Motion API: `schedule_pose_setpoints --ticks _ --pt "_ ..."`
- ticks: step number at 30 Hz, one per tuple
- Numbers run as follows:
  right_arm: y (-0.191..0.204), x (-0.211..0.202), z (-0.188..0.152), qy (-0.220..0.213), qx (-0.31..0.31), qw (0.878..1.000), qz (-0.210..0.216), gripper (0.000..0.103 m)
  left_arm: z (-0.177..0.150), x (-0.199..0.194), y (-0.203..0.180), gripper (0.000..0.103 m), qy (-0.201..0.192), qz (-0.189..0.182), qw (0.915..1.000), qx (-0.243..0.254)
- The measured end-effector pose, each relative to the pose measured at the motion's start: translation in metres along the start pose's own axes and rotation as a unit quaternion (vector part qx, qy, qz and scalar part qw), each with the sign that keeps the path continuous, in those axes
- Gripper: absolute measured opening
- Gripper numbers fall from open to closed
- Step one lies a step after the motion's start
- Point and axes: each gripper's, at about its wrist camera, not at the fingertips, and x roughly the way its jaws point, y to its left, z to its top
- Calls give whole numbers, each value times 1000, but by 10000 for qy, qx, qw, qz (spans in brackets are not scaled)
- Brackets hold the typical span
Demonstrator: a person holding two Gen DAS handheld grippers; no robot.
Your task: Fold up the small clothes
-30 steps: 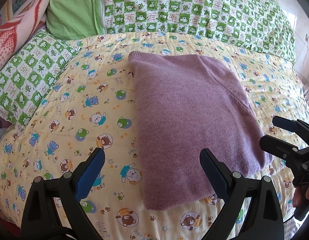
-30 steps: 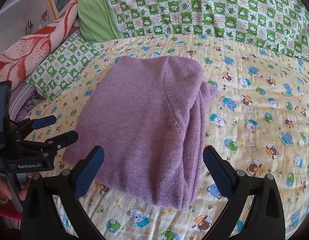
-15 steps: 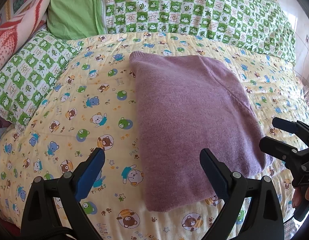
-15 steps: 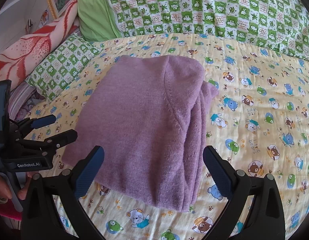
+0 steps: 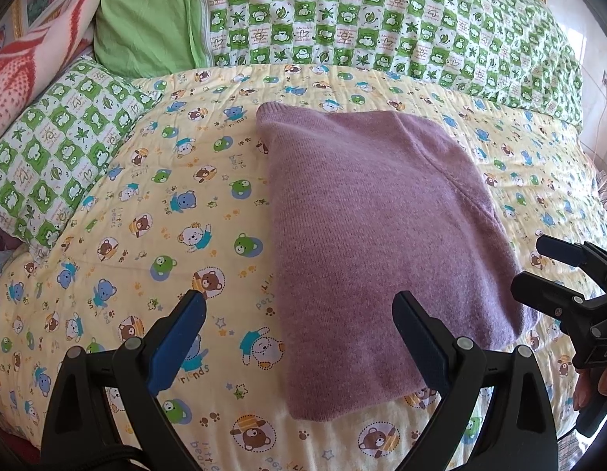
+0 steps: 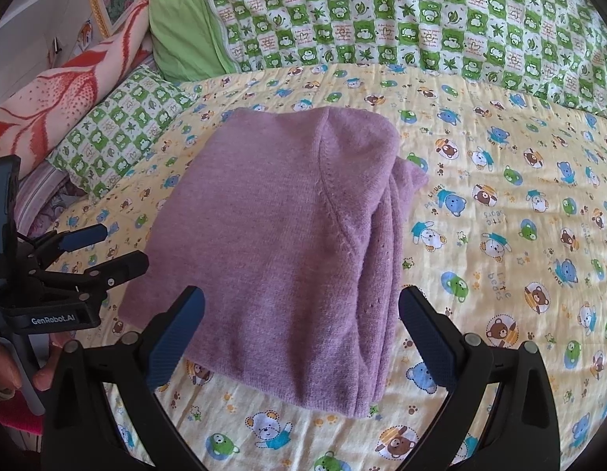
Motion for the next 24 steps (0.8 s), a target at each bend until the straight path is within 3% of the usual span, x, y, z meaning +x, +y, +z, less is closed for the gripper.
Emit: schedule_pose_setpoints --ticks 24 --pt "-4 -2 1 -5 -74 10000 31 99 1 -1 -4 96 -86 40 9999 47"
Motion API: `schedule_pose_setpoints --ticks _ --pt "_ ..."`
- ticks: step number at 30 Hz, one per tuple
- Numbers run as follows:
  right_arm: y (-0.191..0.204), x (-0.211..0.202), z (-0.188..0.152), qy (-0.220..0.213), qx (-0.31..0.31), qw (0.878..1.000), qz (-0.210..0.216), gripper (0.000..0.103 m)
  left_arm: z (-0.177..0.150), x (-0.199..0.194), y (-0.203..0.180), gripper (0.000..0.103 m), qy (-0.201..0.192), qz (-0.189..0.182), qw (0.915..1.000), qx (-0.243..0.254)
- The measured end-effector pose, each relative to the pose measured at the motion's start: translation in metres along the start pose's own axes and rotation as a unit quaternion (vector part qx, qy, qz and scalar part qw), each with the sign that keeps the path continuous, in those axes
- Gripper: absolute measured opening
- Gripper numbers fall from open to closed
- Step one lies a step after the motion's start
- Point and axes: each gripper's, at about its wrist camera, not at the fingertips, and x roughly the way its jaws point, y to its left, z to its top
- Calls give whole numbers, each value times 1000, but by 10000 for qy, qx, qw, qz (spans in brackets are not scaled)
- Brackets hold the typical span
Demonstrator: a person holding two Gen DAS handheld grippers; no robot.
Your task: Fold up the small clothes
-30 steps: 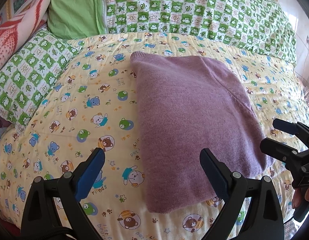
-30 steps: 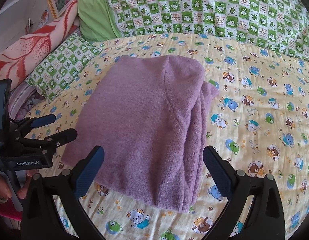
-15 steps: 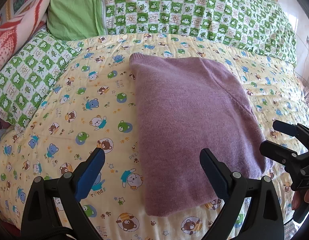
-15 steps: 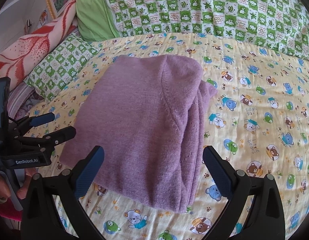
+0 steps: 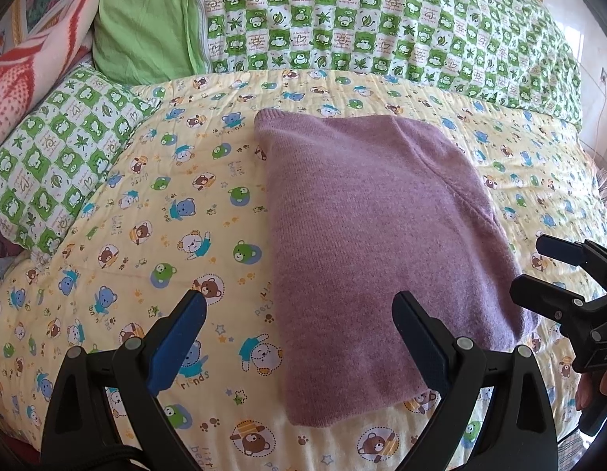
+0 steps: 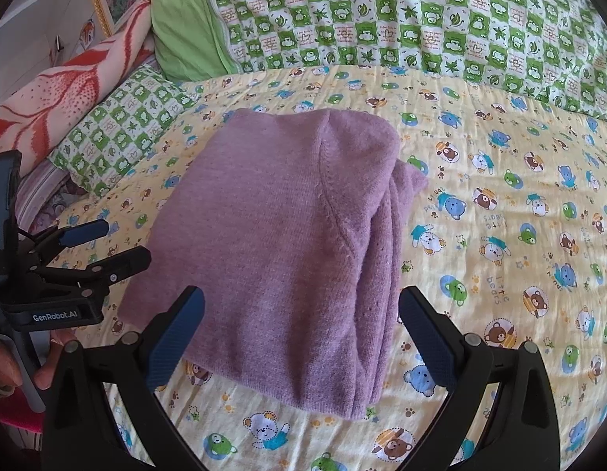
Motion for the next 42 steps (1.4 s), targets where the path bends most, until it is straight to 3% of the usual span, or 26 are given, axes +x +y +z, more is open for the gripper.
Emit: schedule_pose_setpoints --ticks 42 --pt "-5 6 11 26 -58 10000 59 99 11 4 0 93 -42 62 10000 34"
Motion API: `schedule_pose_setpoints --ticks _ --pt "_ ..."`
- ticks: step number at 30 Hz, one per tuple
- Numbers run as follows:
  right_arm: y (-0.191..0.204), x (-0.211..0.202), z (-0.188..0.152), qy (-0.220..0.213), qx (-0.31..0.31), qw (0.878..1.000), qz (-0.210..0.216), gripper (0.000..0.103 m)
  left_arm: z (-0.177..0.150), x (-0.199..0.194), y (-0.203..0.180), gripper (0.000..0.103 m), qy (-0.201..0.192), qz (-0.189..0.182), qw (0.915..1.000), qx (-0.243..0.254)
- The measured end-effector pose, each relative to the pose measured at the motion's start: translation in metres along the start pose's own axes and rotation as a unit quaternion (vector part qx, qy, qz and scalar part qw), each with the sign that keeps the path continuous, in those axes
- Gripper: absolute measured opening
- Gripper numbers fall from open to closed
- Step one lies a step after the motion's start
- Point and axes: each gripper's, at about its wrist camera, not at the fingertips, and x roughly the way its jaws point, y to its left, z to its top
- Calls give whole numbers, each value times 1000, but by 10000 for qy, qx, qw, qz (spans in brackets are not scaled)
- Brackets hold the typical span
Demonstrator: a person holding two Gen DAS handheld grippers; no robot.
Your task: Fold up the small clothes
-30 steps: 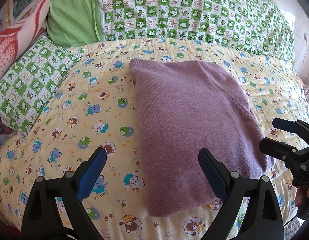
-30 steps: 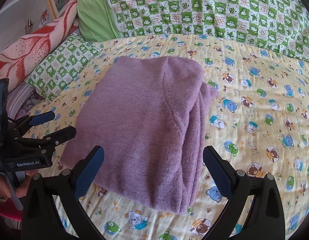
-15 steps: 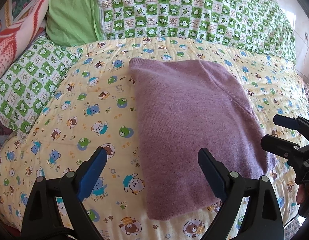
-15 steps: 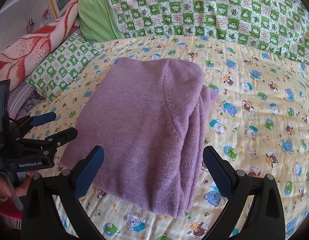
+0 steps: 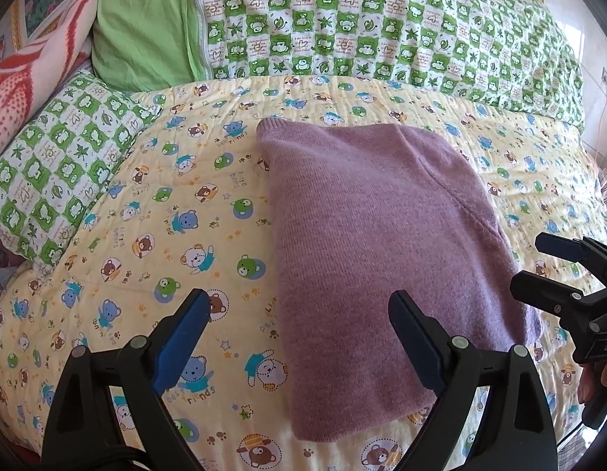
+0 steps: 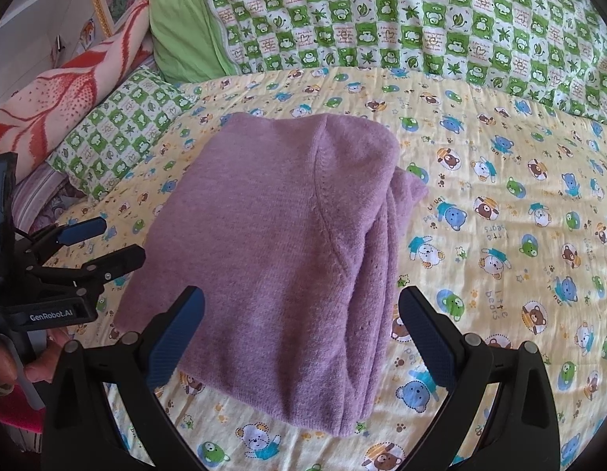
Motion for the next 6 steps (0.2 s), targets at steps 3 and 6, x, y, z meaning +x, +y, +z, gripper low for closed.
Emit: schedule_pose_setpoints --ticks 3,6 --pt "0 1 1 10 21 10000 14 99 0 1 0 93 25 21 10000 2" --pt "-3 4 3 8 10 10000 37 99 2 2 2 93 49 34 10000 -32"
